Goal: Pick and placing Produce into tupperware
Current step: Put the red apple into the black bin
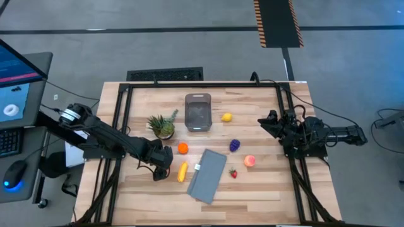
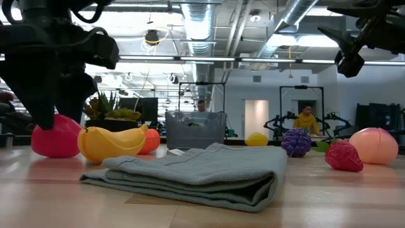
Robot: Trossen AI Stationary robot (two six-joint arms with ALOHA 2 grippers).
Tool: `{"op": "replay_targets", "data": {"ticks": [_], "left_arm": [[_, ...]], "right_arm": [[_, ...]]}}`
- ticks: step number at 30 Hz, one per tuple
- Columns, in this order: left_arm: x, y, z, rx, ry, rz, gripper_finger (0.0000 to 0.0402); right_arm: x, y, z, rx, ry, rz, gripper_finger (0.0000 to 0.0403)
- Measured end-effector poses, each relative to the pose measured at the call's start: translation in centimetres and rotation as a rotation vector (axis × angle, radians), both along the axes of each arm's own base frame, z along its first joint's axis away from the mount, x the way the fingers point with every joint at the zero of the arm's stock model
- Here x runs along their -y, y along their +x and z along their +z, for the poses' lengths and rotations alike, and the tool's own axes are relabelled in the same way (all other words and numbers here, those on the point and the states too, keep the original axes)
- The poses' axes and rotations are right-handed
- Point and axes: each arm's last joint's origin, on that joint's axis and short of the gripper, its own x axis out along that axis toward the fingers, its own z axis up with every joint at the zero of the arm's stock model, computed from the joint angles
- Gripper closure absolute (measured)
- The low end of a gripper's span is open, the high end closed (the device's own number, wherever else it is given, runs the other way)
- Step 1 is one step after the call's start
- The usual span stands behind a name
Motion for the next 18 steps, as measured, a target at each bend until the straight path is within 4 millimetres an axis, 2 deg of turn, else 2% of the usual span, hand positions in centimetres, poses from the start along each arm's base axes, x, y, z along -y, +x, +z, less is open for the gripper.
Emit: {"op": "replay_targets", "data": {"ticks": [12,18], "left_arm": [[-1.0,0.3,0.0,-0.001,0.035,0.018,0.0027],[-1.2,-0.3,-0.8,-0.032,0.011,0.007,0.0027]], "right_arm": [[0.0,0.0,0.0,0.0,-0.002,-0.001,0.0207],[0.0,0.0,0.0,0.0,-0.002,-0.001,0.0207]]}}
